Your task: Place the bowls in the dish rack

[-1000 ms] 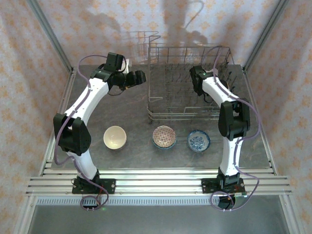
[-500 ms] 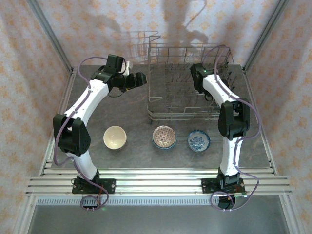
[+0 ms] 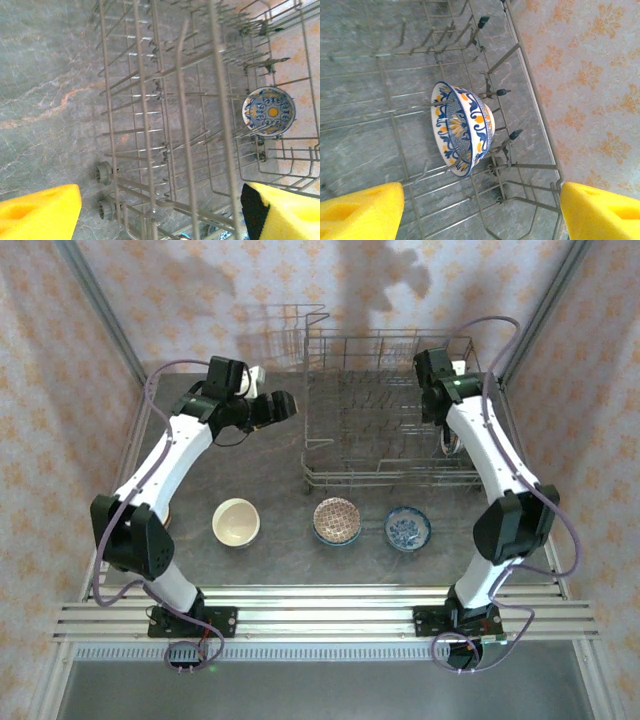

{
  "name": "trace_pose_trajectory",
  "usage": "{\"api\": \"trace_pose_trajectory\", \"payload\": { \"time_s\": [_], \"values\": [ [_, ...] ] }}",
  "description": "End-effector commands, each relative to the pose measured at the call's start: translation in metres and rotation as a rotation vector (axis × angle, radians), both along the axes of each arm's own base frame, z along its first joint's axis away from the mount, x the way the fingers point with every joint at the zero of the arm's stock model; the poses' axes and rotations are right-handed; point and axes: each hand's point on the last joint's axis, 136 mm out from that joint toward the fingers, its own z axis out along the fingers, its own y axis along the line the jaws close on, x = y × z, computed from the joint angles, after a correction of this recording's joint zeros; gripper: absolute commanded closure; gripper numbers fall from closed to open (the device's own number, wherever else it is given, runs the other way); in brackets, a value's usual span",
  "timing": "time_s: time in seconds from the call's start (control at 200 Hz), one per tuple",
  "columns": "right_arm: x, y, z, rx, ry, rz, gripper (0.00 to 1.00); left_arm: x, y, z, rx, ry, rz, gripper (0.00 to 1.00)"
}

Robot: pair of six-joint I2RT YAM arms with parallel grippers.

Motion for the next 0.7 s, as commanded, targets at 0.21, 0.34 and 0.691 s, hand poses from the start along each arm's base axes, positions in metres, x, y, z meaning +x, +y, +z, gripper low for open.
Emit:
{"api": "trace_pose_trajectory", "payload": {
  "time_s": [0.21, 0.34, 0.691],
  "values": [
    [-0.055, 0.028, 0.004, 0.308, -0.055, 0.044, 0.22, -0.077, -0.055, 0.018, 0.113, -0.007, -0.082, 0.16],
    [-0.080, 0.027, 0.011, 0.339, -0.079, 0.068, 0.22, -0.108, -0.089, 0.009, 0.104, -0.008, -0.104, 0.20],
    [-0.105, 0.023, 0.021, 0.368, -0.151, 0.086, 0.24, -0.157, -0.173, -0.036, 0.089, 0.034, -0.280, 0.38]
  ]
}}
